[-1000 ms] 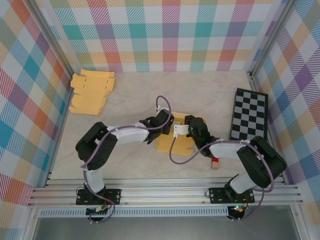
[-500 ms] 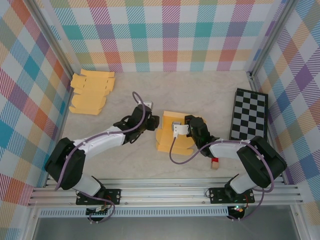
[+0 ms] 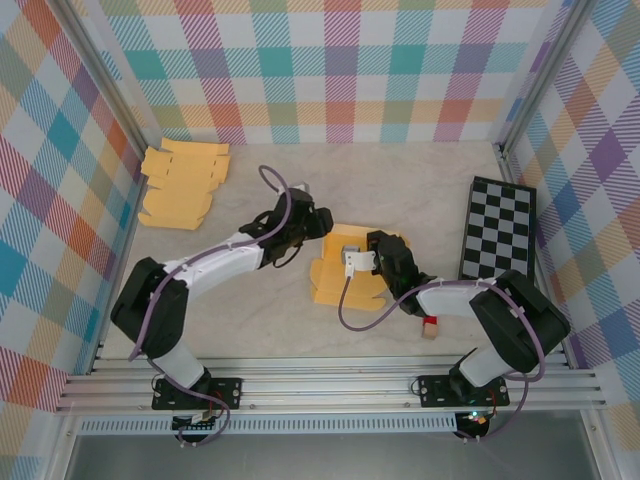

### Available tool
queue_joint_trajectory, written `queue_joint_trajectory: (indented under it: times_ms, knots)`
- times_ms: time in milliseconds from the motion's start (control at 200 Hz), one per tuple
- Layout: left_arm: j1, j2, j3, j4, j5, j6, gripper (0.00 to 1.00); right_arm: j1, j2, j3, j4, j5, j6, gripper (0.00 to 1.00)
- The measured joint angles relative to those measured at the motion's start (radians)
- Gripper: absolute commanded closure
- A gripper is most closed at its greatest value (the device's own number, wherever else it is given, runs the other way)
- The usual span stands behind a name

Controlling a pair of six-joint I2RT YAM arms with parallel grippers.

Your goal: Fold the paper box

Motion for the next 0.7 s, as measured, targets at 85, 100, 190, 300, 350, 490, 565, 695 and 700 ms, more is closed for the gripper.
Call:
queue_joint_trajectory:
  times_ms: [85, 100, 190, 300, 350, 490, 565, 695, 700]
  knots:
    - [-0.027, 0.052, 0.036, -0.002, 0.003, -0.021, 0.59, 0.000, 0.000, -0.002, 0.003, 0.000, -0.002, 1.00]
    - [-0.031, 0.060, 0.041, -0.002, 0.003, -0.019, 0.60, 0.000, 0.000, -0.002, 0.003, 0.000, -0.002, 1.00]
    - [-0.047, 0.082, 0.055, -0.002, -0.006, -0.031, 0.65, 0.000, 0.000, -0.002, 0.003, 0.000, -0.002, 1.00]
    - [-0.052, 0.085, 0.055, -0.005, -0.020, -0.047, 0.71, 0.000, 0.000, -0.002, 0.003, 0.000, -0.002, 1.00]
    - [-0.053, 0.087, 0.054, -0.005, -0.026, -0.053, 0.73, 0.000, 0.000, -0.002, 0.003, 0.000, -0.002, 1.00]
    - [-0.056, 0.088, 0.039, 0.003, -0.044, -0.070, 0.75, 0.000, 0.005, -0.002, 0.008, 0.001, -0.002, 1.00]
    - [-0.059, 0.088, 0.034, 0.011, -0.057, -0.072, 0.76, 0.000, 0.007, -0.002, 0.011, 0.001, -0.002, 1.00]
    - [-0.059, 0.087, 0.032, 0.018, -0.063, -0.067, 0.72, 0.000, 0.008, -0.002, 0.011, 0.002, -0.002, 1.00]
    - [-0.059, 0.087, 0.034, 0.015, -0.063, -0.064, 0.72, 0.000, 0.008, -0.002, 0.011, 0.002, -0.002, 1.00]
